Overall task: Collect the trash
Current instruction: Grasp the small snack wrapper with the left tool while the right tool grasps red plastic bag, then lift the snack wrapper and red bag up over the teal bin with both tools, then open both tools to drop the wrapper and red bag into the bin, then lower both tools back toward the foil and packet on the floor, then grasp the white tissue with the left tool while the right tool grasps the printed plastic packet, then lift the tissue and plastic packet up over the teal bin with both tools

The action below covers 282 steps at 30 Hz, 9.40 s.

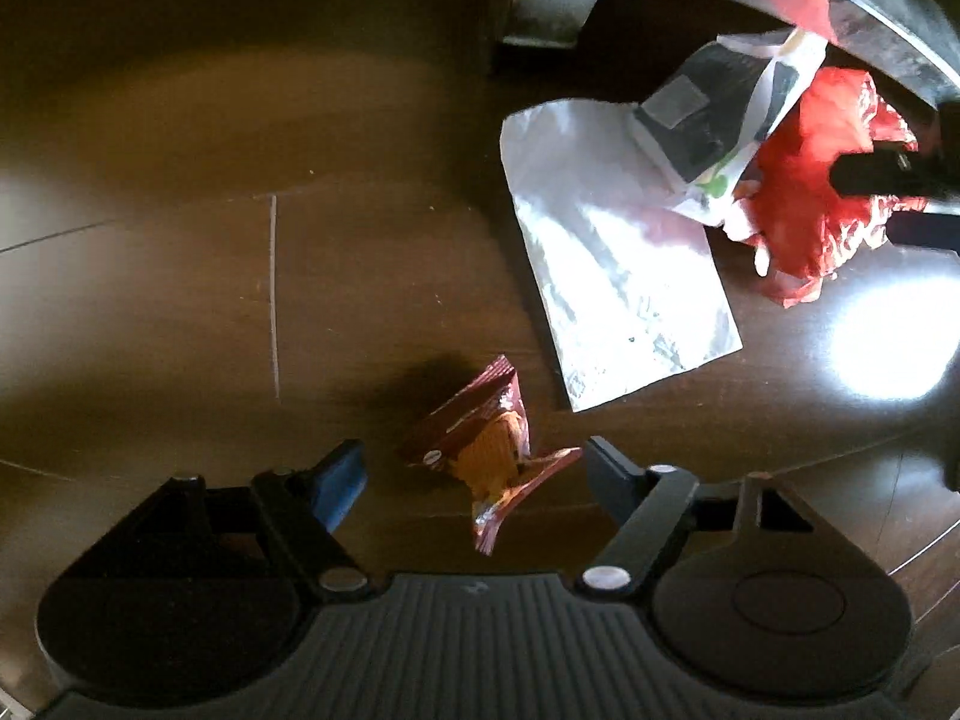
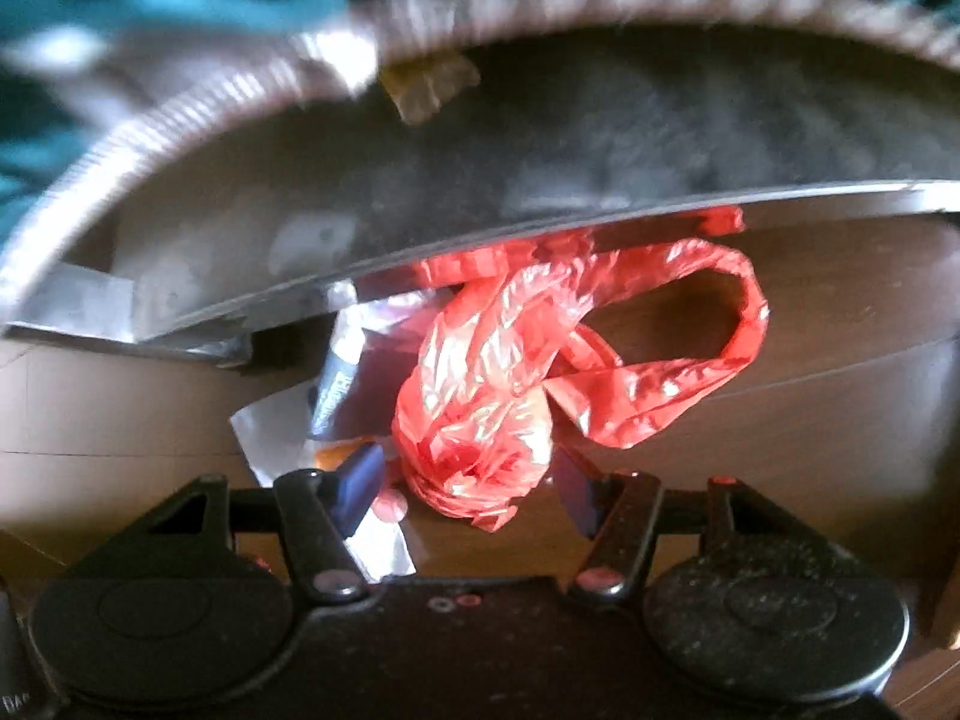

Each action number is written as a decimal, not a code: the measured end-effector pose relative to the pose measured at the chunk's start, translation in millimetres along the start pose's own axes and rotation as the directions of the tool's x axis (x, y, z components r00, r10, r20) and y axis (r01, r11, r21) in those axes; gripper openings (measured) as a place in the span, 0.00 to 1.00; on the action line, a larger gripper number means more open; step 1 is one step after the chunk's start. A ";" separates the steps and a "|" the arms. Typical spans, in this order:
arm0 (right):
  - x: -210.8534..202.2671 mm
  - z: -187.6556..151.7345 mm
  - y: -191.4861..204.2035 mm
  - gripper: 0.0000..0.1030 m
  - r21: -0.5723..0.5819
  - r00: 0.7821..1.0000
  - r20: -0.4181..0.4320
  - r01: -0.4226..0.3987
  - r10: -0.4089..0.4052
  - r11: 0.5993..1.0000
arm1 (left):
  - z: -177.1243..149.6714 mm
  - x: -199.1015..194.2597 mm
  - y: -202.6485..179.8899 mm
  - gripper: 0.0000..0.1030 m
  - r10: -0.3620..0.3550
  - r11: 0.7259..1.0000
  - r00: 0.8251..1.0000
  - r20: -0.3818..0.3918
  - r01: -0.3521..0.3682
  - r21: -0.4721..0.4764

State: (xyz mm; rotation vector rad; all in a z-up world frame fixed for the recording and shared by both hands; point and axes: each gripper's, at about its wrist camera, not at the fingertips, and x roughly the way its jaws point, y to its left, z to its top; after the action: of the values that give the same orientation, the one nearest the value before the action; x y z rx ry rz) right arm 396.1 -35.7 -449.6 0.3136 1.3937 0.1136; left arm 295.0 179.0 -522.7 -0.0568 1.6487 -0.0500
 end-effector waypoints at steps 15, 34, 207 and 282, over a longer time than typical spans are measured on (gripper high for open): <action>24.1 6.8 4.5 0.54 -0.032 0.999 -0.022 0.046 -0.047 0.998 | 1.0 13.0 -6.5 0.41 0.005 1.000 1.000 0.010 -0.005 0.007; -93.5 -41.7 -33.0 0.42 -0.191 0.998 0.049 0.058 -0.050 0.980 | -6.9 -101.1 -33.9 0.19 -0.028 0.978 0.993 0.113 0.003 0.208; -91.4 10.1 -9.3 0.74 -0.086 0.989 0.077 -0.120 0.127 0.989 | 17.7 -81.4 -61.1 0.94 0.095 0.942 0.981 0.167 -0.034 -0.334; -225.5 -77.7 -48.8 0.03 -0.218 0.984 0.175 -0.001 0.040 0.976 | -42.6 -251.8 -134.6 0.05 0.015 0.985 0.912 0.410 0.057 -0.164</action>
State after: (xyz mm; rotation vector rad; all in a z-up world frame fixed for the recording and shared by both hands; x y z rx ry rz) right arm 274.7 -129.6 -260.7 0.1517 1.1876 0.2470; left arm 273.2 61.6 -259.9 -0.2051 1.2261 0.0854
